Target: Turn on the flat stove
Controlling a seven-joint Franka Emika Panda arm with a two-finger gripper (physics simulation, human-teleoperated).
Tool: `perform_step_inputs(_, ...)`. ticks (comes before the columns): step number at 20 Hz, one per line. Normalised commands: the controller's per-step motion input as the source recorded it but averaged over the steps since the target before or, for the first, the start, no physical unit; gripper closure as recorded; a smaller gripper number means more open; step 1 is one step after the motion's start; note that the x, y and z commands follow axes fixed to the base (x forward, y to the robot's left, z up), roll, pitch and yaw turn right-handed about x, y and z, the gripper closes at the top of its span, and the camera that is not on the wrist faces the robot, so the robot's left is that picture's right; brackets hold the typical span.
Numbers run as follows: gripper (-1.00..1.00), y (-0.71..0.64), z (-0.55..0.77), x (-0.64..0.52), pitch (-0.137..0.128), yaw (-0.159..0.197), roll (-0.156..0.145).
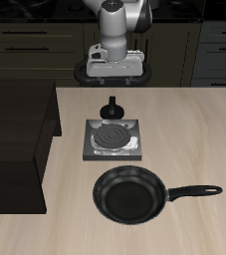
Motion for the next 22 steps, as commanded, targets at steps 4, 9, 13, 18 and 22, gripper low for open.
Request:
perform_step_inputs(4, -1.00, 0.03, -0.16, -0.04, 0.001, -0.028, -0.002)
perform_step_inputs(9, -1.00, 0.03, -0.13, -0.06, 0.005, -0.023, 0.007)
perform_step_inputs(13, -1.00, -0.03, -0.10, 0.02, 0.010, -0.008, -0.005)
perform_step_inputs(18, -1.00, -0.02, -0.15, -0.08, 0.003, -0.010, -0.005)
perform_step_inputs(22, -1.00, -0.08, -0.14, -0.01, -0.006, 0.017, 0.000)
